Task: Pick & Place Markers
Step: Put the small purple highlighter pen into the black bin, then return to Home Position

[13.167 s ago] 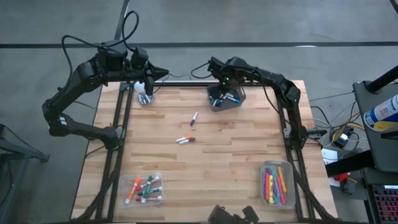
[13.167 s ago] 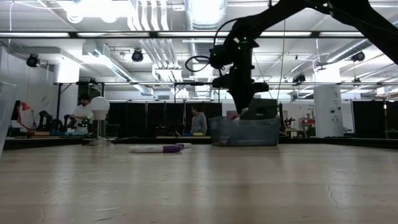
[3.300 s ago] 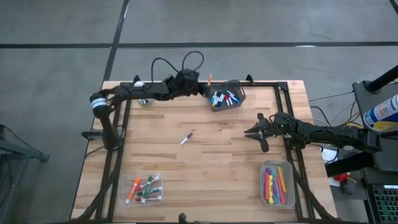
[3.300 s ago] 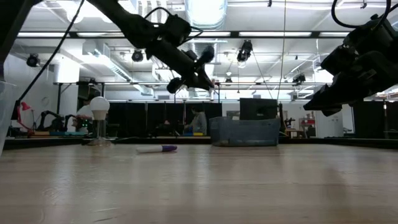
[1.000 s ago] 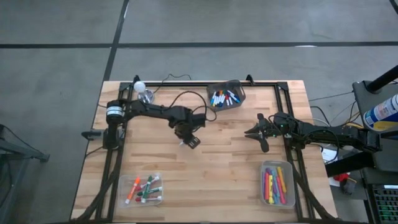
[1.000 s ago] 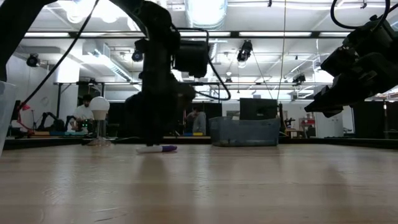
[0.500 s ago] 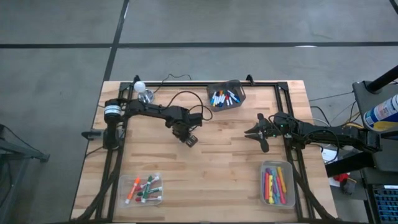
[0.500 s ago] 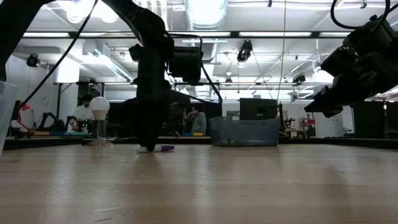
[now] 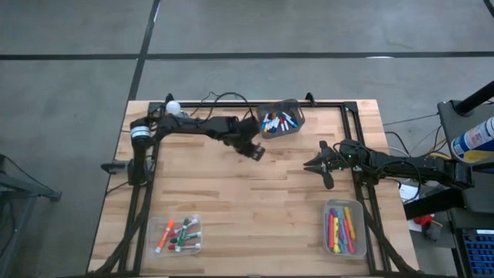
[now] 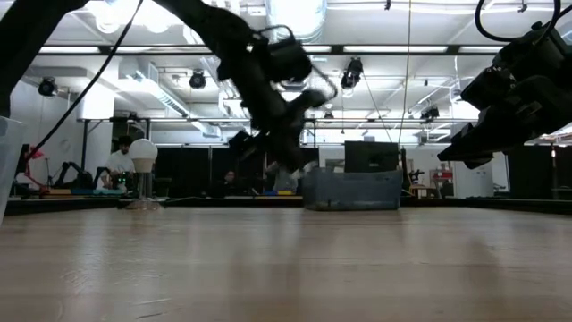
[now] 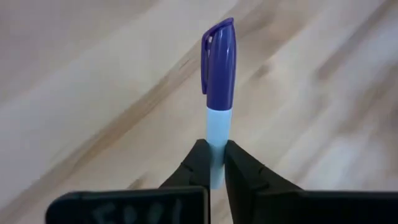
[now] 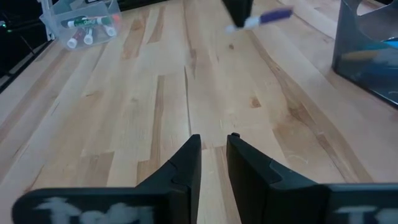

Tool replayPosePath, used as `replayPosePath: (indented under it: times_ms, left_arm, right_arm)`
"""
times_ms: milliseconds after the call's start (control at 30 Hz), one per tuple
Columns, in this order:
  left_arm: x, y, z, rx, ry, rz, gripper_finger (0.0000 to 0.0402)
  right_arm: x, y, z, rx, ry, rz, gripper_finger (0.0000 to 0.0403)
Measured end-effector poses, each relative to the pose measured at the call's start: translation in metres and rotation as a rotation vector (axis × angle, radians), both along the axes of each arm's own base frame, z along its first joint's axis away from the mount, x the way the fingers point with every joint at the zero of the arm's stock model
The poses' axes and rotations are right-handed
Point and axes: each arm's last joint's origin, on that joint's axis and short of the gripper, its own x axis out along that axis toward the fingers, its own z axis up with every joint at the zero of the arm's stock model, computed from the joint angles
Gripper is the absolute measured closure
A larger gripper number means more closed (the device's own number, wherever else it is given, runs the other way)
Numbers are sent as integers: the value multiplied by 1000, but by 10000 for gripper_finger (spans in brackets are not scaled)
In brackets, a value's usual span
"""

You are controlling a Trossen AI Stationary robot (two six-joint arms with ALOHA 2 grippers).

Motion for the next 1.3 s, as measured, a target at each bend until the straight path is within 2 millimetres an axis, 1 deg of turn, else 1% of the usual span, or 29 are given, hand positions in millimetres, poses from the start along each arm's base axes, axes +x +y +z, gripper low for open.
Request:
replayPosePath:
  times_ms: [133, 267, 400, 500, 600, 733, 867, 1000, 1067, 1133, 1200, 1300]
  left_arm:
    - [13, 13, 32, 69, -131, 31, 383]
    - [16, 34, 51, 163, -195, 132, 383]
    - [18, 61, 52, 166, -278, 230, 380]
    - [17, 79, 46, 171, -300, 277, 379]
    - [14, 90, 37, 167, -274, 299, 377]
    - [16, 91, 33, 167, -280, 285, 357]
    - [21, 89, 39, 180, -339, 221, 309]
    - [22, 89, 42, 190, -348, 246, 261]
    - [21, 92, 42, 174, -350, 251, 246]
    - [19, 94, 43, 128, -372, 193, 242]
    - [17, 93, 47, 133, -386, 125, 250]
    - [13, 86, 52, 162, -362, 36, 288]
  right_arm:
    - [0, 0, 0, 0, 0, 0, 329]
    - [0, 0, 0, 0, 0, 0, 323]
    - [0, 0, 0, 0, 0, 0, 318]
    - [0, 0, 0, 0, 0, 1, 316]
    - [0, 0, 0, 1, 1, 0, 318]
    - [0, 0, 0, 1, 5, 0, 325]
    - [0, 0, 0, 1, 4, 0, 332]
    - [0, 0, 0, 2, 4, 0, 335]
    - [0, 0, 0, 2, 4, 0, 333]
    - [0, 0, 0, 1, 4, 0, 330]
    - [0, 0, 0, 2, 4, 0, 327]
    - [0, 0, 0, 1, 4, 0, 323]
